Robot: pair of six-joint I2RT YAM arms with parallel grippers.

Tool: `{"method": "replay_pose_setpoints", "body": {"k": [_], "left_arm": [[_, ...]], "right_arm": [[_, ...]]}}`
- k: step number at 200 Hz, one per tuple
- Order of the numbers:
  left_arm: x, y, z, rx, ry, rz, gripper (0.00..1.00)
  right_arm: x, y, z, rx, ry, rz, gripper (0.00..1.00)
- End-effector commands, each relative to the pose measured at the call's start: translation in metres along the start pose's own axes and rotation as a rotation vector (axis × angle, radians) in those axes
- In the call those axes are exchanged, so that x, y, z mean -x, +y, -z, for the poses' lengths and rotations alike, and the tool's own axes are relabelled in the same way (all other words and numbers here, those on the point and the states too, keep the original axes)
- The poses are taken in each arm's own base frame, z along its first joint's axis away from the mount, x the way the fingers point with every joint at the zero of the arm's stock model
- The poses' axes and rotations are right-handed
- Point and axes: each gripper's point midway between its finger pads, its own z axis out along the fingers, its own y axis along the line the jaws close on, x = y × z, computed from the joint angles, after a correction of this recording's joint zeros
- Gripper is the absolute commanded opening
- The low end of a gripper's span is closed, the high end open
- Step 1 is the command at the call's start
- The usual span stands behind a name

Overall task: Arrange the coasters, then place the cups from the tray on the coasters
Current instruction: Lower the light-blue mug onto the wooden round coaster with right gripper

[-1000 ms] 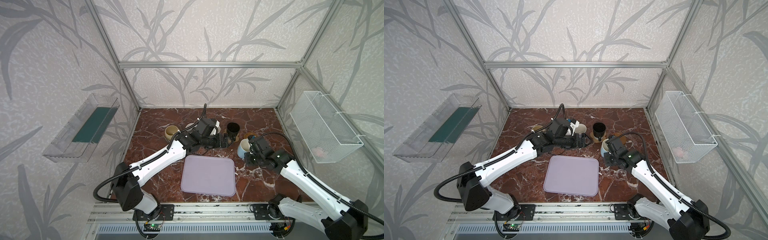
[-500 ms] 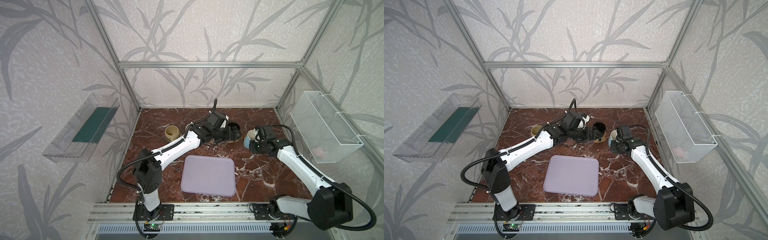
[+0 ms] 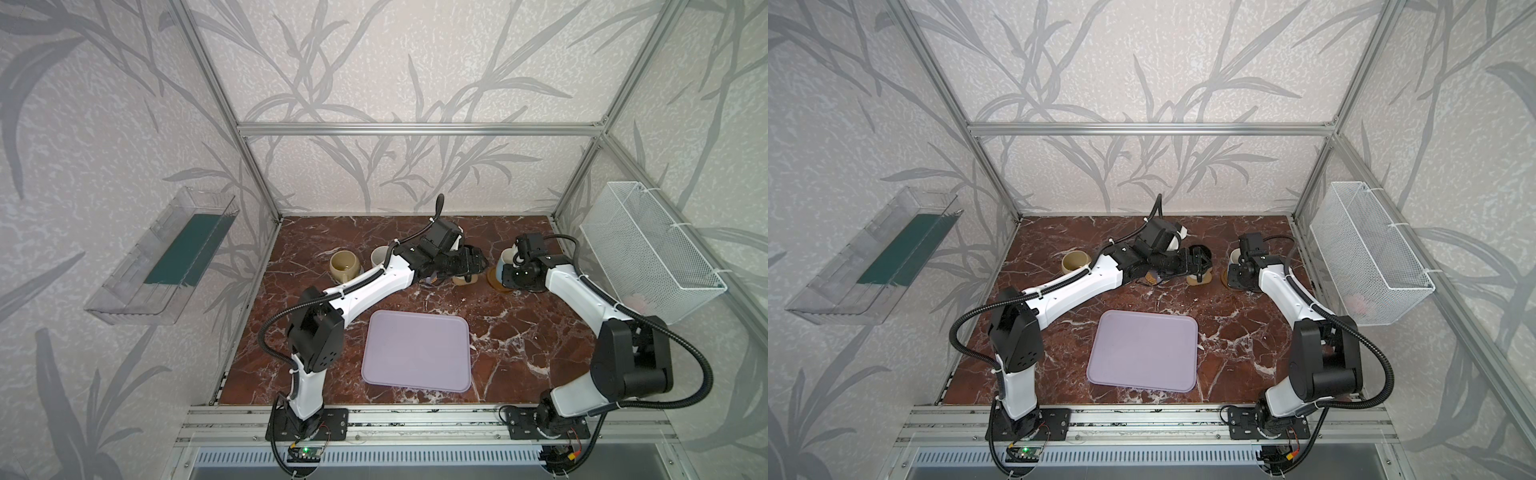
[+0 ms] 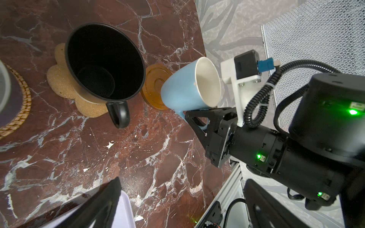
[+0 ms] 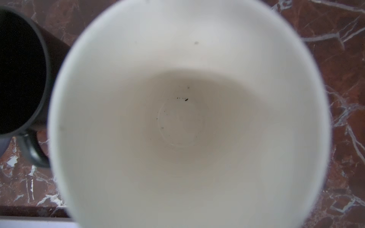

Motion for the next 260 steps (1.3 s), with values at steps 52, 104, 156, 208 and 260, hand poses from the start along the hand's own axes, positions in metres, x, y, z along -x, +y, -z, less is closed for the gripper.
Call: {"method": "replay_pose_setpoints", "body": {"k": [52, 104, 156, 208, 260], "left_arm": [[0.015, -0.006, -0.002, 0.011, -0.026, -0.062, 0.99], [0.013, -0.003, -0.011, 0.016, -0.005, -0.051, 0.99], [0.011, -0.001, -0.020, 0.006, 0.009, -0.035, 0.99], [0.011, 0.000, -0.021, 0.010, 0.005, -0.031, 0.99], [0.009, 0.001, -0.021, 0.009, 0.008, -0.024, 0.99]], "right_arm": [[0.046, -0.012, -0.012, -0.075, -0.059, 0.049, 0.04], [0.041, -0.010, -0.034, -0.073, -0.006, 0.056, 0.03], [0.030, -0.008, -0.041, -0.055, 0.025, 0.052, 0.02], [0.011, -0.009, -0.039, -0.043, 0.029, 0.040, 0.02], [0.004, -0.007, -0.038, -0.031, 0.020, 0.045, 0.06]]}}
